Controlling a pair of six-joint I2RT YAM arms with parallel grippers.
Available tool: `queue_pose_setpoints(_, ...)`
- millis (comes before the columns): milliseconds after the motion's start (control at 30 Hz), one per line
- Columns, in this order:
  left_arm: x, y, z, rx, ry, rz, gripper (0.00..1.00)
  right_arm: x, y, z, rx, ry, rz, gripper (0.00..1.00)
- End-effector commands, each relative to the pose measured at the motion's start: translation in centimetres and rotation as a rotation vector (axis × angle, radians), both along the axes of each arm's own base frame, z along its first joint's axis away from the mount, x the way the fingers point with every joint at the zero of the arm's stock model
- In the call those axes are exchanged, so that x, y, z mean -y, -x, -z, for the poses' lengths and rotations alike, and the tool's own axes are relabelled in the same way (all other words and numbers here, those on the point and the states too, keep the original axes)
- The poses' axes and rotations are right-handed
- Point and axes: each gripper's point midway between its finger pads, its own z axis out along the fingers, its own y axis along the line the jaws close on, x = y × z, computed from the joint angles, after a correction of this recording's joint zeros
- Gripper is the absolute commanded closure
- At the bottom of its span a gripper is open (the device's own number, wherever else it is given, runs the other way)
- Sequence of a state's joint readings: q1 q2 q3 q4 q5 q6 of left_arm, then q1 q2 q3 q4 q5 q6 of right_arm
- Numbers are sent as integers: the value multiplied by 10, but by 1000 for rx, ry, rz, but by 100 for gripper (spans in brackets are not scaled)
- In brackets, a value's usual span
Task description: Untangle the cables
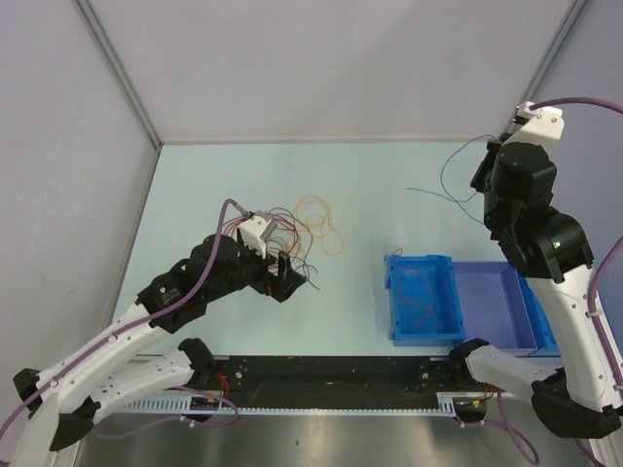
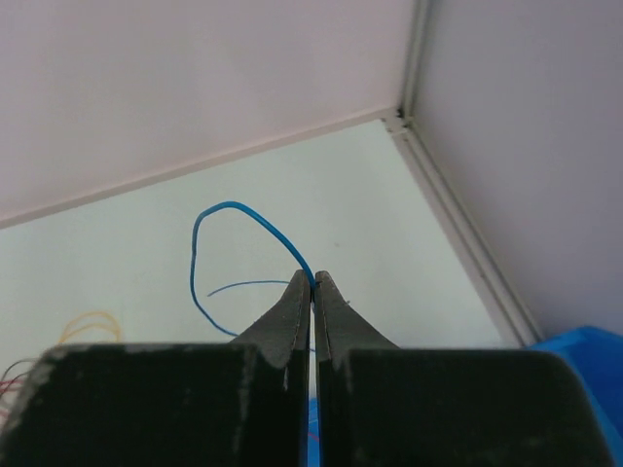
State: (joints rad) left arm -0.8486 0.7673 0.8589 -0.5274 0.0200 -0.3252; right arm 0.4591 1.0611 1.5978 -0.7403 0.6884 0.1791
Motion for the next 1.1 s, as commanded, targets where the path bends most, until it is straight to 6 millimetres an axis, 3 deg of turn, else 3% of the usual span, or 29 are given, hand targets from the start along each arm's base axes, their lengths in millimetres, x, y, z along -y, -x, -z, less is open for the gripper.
queue_pose_setpoints(0,-8,5,5,-6,9,-19,0,50,23,-12,6,11,187,100)
queue_pose_setpoints(167,-17,6,6,-1,11,-55,0,85,44,-14,-3,21,327,100)
queue_pose_setpoints(500,-22,9,6,7,25,-67,0,138,94,-15,-7,50,570,100)
queue_pose_setpoints(767,-22,12,2,15,42,-54,0,178,124,-9,-62,109,802,100)
queue_pose_setpoints(1067,-18,14,5,6,38,-33,0,210,152,-2,-80,120,1020,100)
